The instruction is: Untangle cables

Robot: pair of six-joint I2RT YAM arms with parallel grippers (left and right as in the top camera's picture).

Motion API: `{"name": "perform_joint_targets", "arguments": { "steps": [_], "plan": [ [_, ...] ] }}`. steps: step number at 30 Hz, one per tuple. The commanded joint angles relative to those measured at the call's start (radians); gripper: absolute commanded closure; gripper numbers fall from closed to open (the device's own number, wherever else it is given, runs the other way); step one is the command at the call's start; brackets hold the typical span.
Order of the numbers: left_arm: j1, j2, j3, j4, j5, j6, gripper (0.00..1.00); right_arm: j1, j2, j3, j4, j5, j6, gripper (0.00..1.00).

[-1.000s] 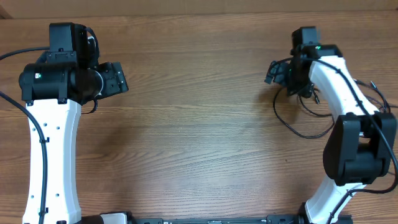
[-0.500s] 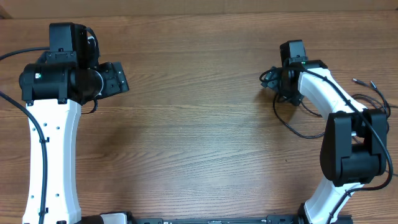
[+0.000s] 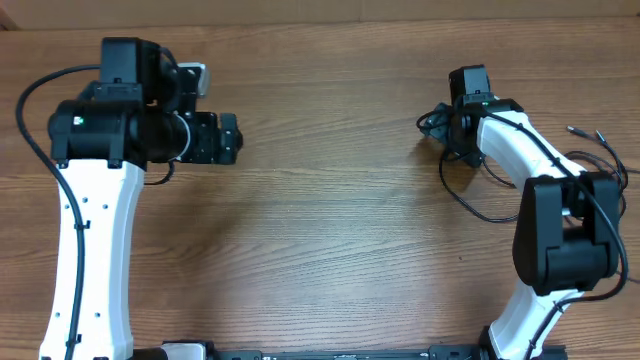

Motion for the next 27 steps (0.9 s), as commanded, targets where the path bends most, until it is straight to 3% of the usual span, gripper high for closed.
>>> {"name": "perform_joint_targets", "arguments": {
  "steps": [1, 3, 6, 8, 9, 14, 21, 27],
  "plan": [
    [-0.016, -0.014, 0.016, -0.003, 0.027, 0.042, 0.08, 0.003, 0.04, -0.003, 0.016, 0.004, 0.007, 0.11],
    [-0.023, -0.014, 0.017, -0.003, 0.027, 0.041, 0.08, 0.003, 0.04, -0.003, 0.024, 0.005, 0.007, 0.14],
    [-0.026, -0.014, 0.017, -0.004, 0.027, 0.041, 0.08, 0.002, 0.04, -0.003, 0.032, 0.016, 0.007, 0.28],
    [-0.026, -0.014, 0.017, -0.005, 0.027, 0.041, 0.08, 0.001, 0.04, -0.003, 0.03, 0.027, 0.007, 0.45],
    [-0.026, -0.014, 0.017, -0.008, 0.027, 0.041, 0.08, -0.002, 0.04, -0.003, 0.026, 0.032, 0.007, 0.6],
    [-0.026, -0.014, 0.017, -0.011, 0.027, 0.041, 0.08, -0.003, 0.04, -0.003, 0.012, 0.057, 0.006, 0.96],
    [-0.026, -0.014, 0.016, -0.011, 0.027, 0.04, 0.09, -0.049, -0.002, 0.04, -0.075, 0.066, 0.0, 0.96],
    [-0.026, -0.014, 0.017, -0.011, 0.027, 0.041, 0.1, -0.189, -0.098, 0.184, -0.225, 0.171, -0.124, 0.96]
  ]
}}
